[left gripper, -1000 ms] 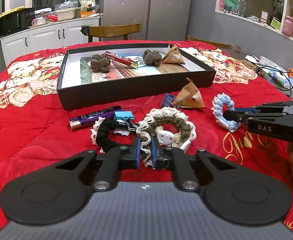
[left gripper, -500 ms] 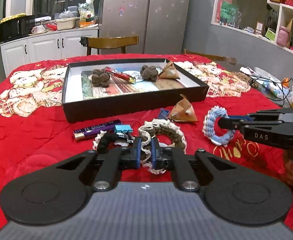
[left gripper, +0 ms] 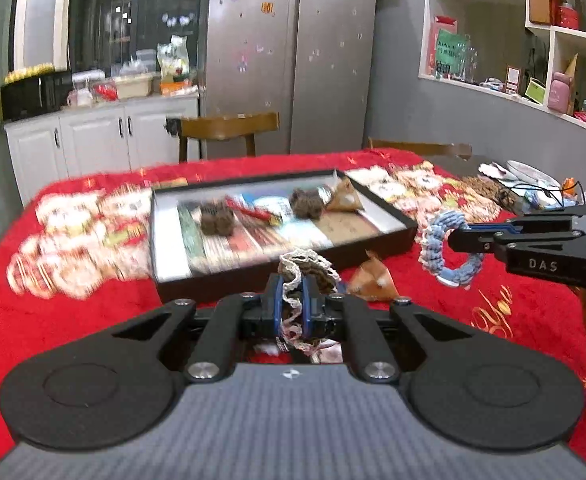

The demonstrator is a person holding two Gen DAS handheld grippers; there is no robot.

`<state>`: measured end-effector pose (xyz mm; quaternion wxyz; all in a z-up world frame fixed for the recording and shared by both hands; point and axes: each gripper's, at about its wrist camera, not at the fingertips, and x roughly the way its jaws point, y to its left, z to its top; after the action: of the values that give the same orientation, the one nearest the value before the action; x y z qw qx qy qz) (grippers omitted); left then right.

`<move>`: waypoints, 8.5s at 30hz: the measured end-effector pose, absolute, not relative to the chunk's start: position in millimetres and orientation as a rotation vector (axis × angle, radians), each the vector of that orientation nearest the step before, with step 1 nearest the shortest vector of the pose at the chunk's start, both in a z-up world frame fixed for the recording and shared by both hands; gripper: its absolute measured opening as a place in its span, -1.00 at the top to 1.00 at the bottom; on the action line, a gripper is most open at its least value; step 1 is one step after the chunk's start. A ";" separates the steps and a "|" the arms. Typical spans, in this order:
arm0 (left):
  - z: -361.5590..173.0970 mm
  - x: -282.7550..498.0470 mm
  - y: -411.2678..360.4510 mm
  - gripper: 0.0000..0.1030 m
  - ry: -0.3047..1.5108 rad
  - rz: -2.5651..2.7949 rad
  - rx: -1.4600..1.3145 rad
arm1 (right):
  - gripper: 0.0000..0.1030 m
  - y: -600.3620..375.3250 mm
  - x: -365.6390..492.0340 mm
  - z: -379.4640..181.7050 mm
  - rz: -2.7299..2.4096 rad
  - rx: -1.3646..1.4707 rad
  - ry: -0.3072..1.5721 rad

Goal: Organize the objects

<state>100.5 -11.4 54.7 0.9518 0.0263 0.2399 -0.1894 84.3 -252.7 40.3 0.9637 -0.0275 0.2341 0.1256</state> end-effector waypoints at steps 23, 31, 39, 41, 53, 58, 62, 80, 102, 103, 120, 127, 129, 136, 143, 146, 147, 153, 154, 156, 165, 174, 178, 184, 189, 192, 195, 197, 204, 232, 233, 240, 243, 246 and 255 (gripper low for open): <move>71.6 223.3 -6.5 0.76 0.508 -0.311 -0.019 | 0.72 -199.8 197.7 56.6 0.269 -0.142 0.469; 46.3 260.3 2.3 0.76 0.573 -0.287 -0.070 | 0.72 -197.7 236.4 28.3 0.257 -0.104 0.541; 27.5 277.6 -3.6 0.75 0.605 -0.244 -0.027 | 0.72 -201.2 261.1 5.8 0.254 -0.049 0.596; 23.8 280.4 -4.1 0.75 0.607 -0.231 -0.015 | 0.72 -200.8 264.3 1.2 0.255 -0.048 0.608; 3.6 295.1 0.9 0.75 0.655 -0.198 -0.010 | 0.72 -207.0 276.1 -13.9 0.250 -0.016 0.646; -1.7 298.4 1.4 0.75 0.667 -0.193 -0.007 | 0.71 -204.1 279.9 -16.7 0.255 -0.012 0.656; -5.3 300.5 1.5 0.75 0.674 -0.187 0.000 | 0.70 -205.7 281.6 -18.3 0.258 0.003 0.667; -10.6 303.0 0.7 0.74 0.681 -0.170 0.022 | 0.41 -202.5 289.4 -23.0 0.264 0.009 0.700; 8.7 286.6 1.7 -0.39 0.618 -0.137 0.032 | -0.19 -208.9 278.1 -10.8 0.231 0.006 0.637; 12.1 284.1 2.5 -0.39 0.611 -0.132 0.029 | -0.19 -209.7 275.8 -8.2 0.228 0.007 0.632; 73.1 198.9 11.3 -0.56 0.479 -0.148 0.091 | -0.23 -212.3 198.9 48.7 0.234 -0.068 0.538; 77.3 159.2 15.8 -0.56 0.469 -0.169 0.116 | -0.23 -207.9 154.4 60.6 0.264 -0.104 0.515; 73.2 148.0 15.2 -0.56 0.474 -0.175 0.132 | -0.24 -204.3 141.8 61.1 0.272 -0.119 0.514; 44.7 125.7 14.5 -0.56 0.526 -0.228 0.176 | -0.24 -196.8 114.3 43.0 0.258 -0.107 0.535; 8.8 125.2 7.4 -0.56 0.589 -0.292 0.204 | -0.24 -187.4 110.9 5.6 0.233 -0.102 0.566; 1.3 126.1 3.9 -0.56 0.592 -0.313 0.216 | -0.24 -183.4 110.9 -5.5 0.230 -0.106 0.567; 0.1 127.6 2.6 -0.56 0.595 -0.320 0.214 | -0.24 -182.8 112.4 -7.8 0.238 -0.096 0.575; -9.6 135.1 3.0 -0.56 0.630 -0.333 0.191 | -0.23 -183.1 113.6 -17.3 0.244 -0.085 0.590; -11.4 136.3 3.5 -0.55 0.637 -0.336 0.184 | -0.22 -183.4 114.1 -18.8 0.246 -0.080 0.595; -14.7 139.0 5.8 -0.55 0.650 -0.345 0.160 | -0.20 -184.1 115.8 -21.7 0.251 -0.073 0.606; -23.0 146.0 11.9 -0.36 0.672 -0.366 0.098 | -0.12 -180.9 119.7 -34.3 0.268 -0.078 0.648; -25.9 149.3 13.3 0.08 0.689 -0.410 0.043 | 0.24 -179.5 119.3 -35.8 0.294 -0.071 0.659; -26.8 148.8 14.2 0.38 0.688 -0.420 0.019 | 0.36 -178.5 119.7 -36.1 0.302 -0.070 0.656; -26.1 147.4 15.9 0.67 0.689 -0.403 0.012 | 0.59 -173.9 116.0 -35.7 0.321 -0.087 0.644; -18.4 139.5 15.5 0.70 0.669 -0.399 0.026 | 0.68 -175.5 113.2 -33.8 0.333 -0.074 0.639; -13.8 133.3 13.1 0.70 0.652 -0.397 0.046 | 0.69 -176.1 110.3 -31.9 0.338 -0.076 0.627; -9.3 127.8 12.0 0.70 0.639 -0.393 0.052 | 0.69 -176.1 106.9 -29.0 0.347 -0.082 0.608; -5.9 124.1 12.0 0.70 0.632 -0.393 0.050 | 0.69 -176.2 104.0 -25.9 0.352 -0.086 0.590; 13.5 110.7 13.3 0.70 0.591 -0.390 0.059 | 0.69 -178.9 94.8 -11.6 0.361 -0.087 0.532; 91.8 169.5 -10.8 0.70 0.438 -0.347 0.092 | 0.70 -226.8 136.7 72.1 0.260 -0.096 0.389; 91.0 176.4 -11.2 0.70 0.441 -0.337 0.089 | 0.70 -229.1 144.1 71.8 0.258 -0.093 0.397; 79.2 224.8 -13.5 0.70 0.473 -0.310 0.058 | 0.70 -236.7 194.1 53.5 0.228 -0.070 0.471; 71.2 242.2 -15.3 0.70 0.495 -0.307 0.043 | 0.70 -237.5 209.3 43.0 0.227 -0.059 0.499; 62.4 256.6 -16.2 0.70 0.513 -0.298 0.031 | 0.70 -237.7 220.5 34.4 0.221 -0.053 0.513; 39.4 283.1 -13.8 0.70 0.544 -0.295 0.002 | 0.70 -244.2 244.6 18.8 0.203 0.000 0.539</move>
<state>283.1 -13.8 39.4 0.9525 0.0011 0.2677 -0.1451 244.6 -244.2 18.8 0.9588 -0.0002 0.2657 0.1003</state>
